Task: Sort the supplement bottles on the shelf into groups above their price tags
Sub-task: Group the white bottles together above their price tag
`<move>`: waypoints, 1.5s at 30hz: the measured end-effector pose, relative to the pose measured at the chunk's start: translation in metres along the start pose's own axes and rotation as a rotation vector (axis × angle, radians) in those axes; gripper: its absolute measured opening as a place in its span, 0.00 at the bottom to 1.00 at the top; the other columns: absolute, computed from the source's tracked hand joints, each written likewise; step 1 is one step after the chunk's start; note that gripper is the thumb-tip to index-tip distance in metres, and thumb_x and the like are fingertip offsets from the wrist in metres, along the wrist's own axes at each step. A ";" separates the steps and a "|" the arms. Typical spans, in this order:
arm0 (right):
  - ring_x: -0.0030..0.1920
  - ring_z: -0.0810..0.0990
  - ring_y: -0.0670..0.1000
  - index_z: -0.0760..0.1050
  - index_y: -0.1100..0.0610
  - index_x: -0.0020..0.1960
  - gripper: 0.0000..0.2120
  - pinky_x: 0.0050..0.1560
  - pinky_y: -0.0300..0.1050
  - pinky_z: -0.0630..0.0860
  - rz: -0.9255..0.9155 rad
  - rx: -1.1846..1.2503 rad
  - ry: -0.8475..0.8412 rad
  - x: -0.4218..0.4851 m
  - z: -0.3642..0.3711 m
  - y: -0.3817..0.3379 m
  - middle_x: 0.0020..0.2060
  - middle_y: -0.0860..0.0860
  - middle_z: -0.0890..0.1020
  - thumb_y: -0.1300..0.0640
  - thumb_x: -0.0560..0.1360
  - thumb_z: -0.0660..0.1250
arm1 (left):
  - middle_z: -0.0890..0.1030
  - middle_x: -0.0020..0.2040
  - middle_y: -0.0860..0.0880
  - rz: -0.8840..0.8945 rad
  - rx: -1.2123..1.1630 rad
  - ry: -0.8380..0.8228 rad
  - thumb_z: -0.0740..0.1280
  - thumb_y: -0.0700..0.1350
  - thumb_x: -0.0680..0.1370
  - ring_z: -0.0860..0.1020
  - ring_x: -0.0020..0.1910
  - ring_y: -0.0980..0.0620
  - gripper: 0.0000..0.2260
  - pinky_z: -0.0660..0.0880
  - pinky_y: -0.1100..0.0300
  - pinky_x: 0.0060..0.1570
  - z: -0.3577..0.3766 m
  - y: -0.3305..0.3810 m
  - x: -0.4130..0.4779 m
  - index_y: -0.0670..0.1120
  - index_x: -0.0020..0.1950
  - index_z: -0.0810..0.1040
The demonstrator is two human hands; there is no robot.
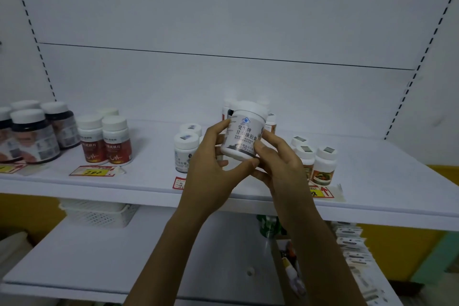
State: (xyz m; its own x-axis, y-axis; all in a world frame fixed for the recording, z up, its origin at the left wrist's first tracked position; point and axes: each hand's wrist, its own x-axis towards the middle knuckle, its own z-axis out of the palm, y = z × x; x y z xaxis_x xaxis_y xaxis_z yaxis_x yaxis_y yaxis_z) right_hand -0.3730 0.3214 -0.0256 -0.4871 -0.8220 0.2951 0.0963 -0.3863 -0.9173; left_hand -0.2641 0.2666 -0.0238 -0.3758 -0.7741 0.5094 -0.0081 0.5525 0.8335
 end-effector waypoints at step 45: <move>0.55 0.76 0.48 0.70 0.55 0.65 0.18 0.53 0.34 0.73 0.061 -0.444 -0.060 0.128 0.031 0.112 0.59 0.53 0.77 0.48 0.81 0.51 | 0.55 0.77 0.50 0.030 1.091 -0.542 0.49 0.70 0.72 0.53 0.76 0.48 0.34 0.50 0.48 0.72 -0.051 -0.087 0.120 0.57 0.75 0.52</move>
State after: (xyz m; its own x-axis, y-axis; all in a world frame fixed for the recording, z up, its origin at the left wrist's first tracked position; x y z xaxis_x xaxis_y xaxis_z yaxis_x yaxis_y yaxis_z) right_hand -0.3976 0.1601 -0.0828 -0.4397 -0.8654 0.2402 -0.2650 -0.1305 -0.9554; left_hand -0.2610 0.1095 -0.0237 -0.7254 -0.6713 0.1523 -0.6692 0.7396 0.0722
